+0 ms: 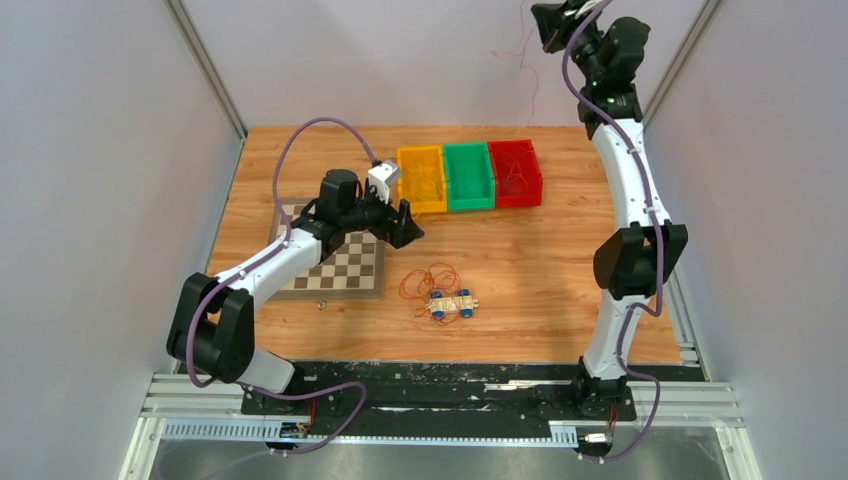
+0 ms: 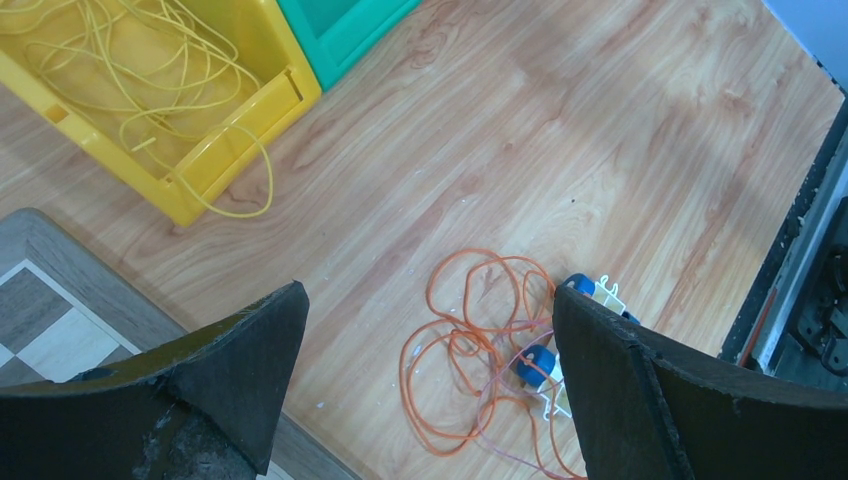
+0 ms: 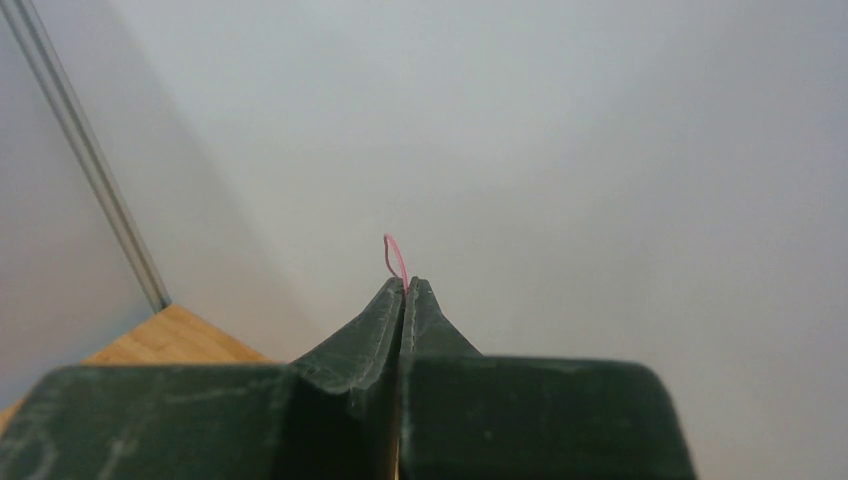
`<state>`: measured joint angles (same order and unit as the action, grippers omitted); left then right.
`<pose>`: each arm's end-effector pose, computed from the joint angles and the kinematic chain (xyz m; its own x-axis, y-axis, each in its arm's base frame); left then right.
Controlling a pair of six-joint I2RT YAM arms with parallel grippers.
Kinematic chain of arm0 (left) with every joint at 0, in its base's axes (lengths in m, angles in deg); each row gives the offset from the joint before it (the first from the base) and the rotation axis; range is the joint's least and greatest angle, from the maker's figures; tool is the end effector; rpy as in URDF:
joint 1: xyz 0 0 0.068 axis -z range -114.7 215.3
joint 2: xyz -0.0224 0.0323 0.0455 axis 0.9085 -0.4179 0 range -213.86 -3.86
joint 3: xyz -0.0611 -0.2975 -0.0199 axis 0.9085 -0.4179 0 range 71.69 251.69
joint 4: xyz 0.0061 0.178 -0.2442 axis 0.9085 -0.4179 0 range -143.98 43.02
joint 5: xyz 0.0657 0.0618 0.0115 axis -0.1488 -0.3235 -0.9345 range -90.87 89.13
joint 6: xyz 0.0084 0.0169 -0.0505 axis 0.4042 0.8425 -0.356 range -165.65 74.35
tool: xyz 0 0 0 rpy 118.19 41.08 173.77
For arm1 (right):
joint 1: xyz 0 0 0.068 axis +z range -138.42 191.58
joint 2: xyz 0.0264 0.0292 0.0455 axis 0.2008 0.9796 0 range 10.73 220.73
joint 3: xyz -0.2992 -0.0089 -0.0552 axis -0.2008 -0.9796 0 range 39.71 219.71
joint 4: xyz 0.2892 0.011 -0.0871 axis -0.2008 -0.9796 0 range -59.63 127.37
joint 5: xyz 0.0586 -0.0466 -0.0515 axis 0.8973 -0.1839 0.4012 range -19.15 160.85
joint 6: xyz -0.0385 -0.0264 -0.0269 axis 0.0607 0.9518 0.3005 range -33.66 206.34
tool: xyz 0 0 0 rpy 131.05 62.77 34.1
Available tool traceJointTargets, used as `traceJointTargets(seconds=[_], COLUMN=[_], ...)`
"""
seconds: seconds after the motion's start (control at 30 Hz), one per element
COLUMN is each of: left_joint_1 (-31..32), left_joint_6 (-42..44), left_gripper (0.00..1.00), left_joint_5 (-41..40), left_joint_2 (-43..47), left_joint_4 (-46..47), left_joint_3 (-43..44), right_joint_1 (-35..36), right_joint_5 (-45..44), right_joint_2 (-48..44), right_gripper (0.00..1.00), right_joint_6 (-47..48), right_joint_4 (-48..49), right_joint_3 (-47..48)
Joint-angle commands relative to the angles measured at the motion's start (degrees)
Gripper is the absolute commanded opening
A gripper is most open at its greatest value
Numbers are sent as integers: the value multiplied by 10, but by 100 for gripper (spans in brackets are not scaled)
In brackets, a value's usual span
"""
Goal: Untangle the cables
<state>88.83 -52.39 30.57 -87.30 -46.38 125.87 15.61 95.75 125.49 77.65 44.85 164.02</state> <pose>0.3212 -0.1602 0.2695 -0.5261 0.1198 -0.8419 0.7033 0.6178 -0.3516 0.5176 0.0515 0.5208 0.2187 0.1527 -0.9638 -0.5041 0.8634 0.0224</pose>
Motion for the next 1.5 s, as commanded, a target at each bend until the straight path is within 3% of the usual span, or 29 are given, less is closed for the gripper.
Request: traceJointTargets(seconds=[0.0,0.17,0.4,0.83,1.17,1.47], left_joint_1=[-3,-4,-5,-10,-15,-20], left_joint_6=[-4,-8,-6,-2,-7,-4], left_gripper=[100,100,100,100,100,100], left_joint_5=[5,13,16,13,7,-2], left_joint_2=[4,-7,-23,-20,-25,-17], left_joint_4=[16,22,20,6,7,-3], left_joint_3=[13,17,35,35,37,32], right_joint_1=[-28,-33,-26,-26,-35,-25], right_joint_5=[-28,-12,-2,5,17,3], right_joint_2=[5,-9,-17,-39,-52,8], right_gripper=[0,0,0,0,0,0], right_joint_6=[7,-7,-11,33,37,57], right_joint_4=[28,30,36,80,47,39], right_joint_3=[103,111,52,-170,-311,-340])
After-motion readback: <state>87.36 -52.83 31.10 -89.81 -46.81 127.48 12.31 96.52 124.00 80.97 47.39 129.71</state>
